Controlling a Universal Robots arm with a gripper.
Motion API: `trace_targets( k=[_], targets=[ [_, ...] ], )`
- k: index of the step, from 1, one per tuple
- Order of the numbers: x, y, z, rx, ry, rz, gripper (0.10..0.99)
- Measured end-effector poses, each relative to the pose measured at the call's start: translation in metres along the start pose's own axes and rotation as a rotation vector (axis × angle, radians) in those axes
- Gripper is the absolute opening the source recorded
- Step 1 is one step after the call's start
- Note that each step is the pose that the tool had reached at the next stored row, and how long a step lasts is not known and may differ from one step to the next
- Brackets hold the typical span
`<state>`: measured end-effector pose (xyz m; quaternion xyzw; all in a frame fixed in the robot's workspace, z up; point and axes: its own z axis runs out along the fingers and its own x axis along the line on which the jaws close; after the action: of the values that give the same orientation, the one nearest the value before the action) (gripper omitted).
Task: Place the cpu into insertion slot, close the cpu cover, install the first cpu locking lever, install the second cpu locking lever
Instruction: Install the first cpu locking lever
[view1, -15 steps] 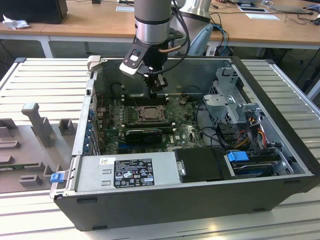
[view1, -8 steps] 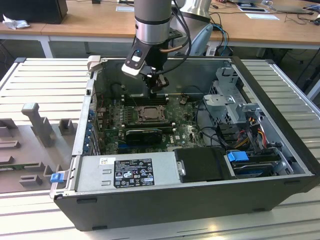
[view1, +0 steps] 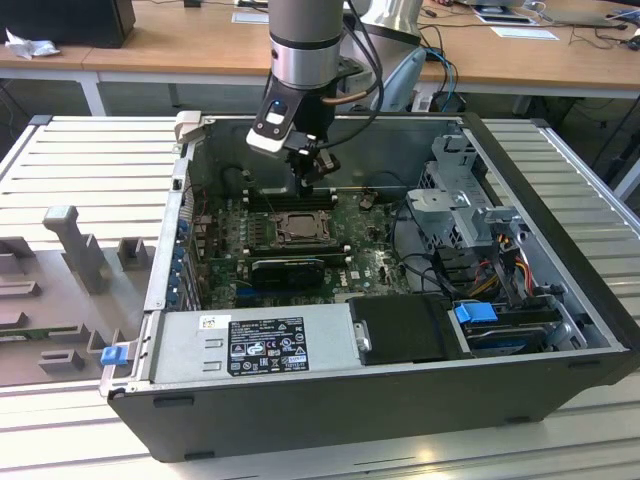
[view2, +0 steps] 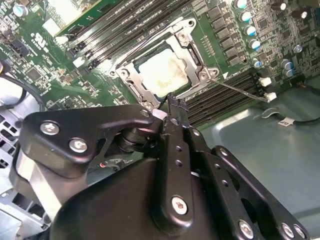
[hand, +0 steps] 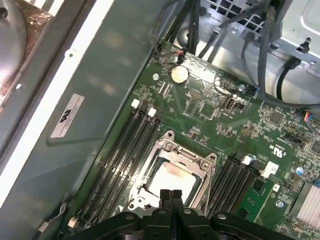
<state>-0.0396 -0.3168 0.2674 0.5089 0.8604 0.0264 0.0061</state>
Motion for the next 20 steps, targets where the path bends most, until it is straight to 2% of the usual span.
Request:
trace_targets(
  k=[6, 11, 20],
  targets=[
    [0.0, 0.0, 0.0, 0.001, 0.0022, -0.042, 0.106],
    [0.0, 0.0, 0.0, 0.002, 0.0054, -0.104, 0.106],
    [0.0, 0.0, 0.0, 0.003, 0.0095, -0.183, 0.106]
  ],
)
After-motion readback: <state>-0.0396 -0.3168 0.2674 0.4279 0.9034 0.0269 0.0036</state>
